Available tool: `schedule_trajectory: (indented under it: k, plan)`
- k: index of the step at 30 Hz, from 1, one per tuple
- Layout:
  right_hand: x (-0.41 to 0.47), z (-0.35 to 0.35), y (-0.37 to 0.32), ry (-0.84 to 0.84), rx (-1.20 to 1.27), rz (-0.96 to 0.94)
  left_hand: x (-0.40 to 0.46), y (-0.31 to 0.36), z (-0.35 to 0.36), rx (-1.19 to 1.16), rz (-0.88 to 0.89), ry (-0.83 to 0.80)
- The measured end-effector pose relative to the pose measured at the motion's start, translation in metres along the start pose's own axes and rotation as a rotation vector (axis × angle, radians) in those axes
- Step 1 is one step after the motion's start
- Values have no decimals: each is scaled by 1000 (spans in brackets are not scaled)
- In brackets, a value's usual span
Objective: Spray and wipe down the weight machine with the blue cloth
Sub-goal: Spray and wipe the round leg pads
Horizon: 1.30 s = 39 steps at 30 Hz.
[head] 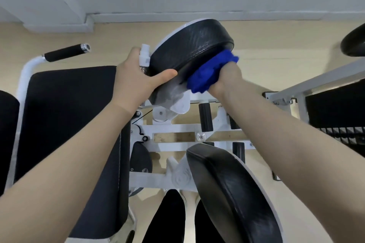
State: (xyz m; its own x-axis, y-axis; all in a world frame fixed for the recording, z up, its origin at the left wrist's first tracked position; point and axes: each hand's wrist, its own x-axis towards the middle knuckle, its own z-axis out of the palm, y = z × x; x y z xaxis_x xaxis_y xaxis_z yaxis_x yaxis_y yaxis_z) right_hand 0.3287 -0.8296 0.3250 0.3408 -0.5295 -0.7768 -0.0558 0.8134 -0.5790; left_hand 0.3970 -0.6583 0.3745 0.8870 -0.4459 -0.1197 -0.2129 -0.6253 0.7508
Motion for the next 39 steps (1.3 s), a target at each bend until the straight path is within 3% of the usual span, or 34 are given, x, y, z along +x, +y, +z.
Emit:
schedule_trajectory:
  k: [3, 8, 10, 13, 15, 17, 20, 26, 28, 30, 33, 39]
  plan:
    - [5, 7, 5, 150, 36, -33, 2, -1, -1, -9, -2, 3]
    - [34, 14, 49, 272, 112, 279, 0, -8, 4, -49, -23, 10]
    - [29, 14, 47, 217, 112, 308, 0, -8, 5, -78, -41, 25]
    - [5, 6, 36, 58, -3, 94, 0, -4, 3, -98, -54, 35]
    - [11, 0, 40, 3, -48, 102, -1, -4, 5, -122, -60, 35]
    - [21, 3, 49, 83, -130, 227, -1, -5, 6, -130, -71, 36]
    - [38, 6, 51, 263, -48, 384, 0, -7, 6, -141, -77, 41]
    - [5, -11, 25, 37, -87, -27, 0, -6, 4, -120, -42, 50]
    - [13, -4, 31, 106, -341, -189, 1, -7, 4, -123, -51, 42]
    - [20, 6, 41, 119, -536, -154, 0, -9, 5, -117, -62, 41]
    - [20, 12, 33, 128, -544, 76, -1, -13, 10, -133, -75, 67]
    - [-11, -7, 24, 261, -645, -747, -4, -7, 8, -121, -90, 69]
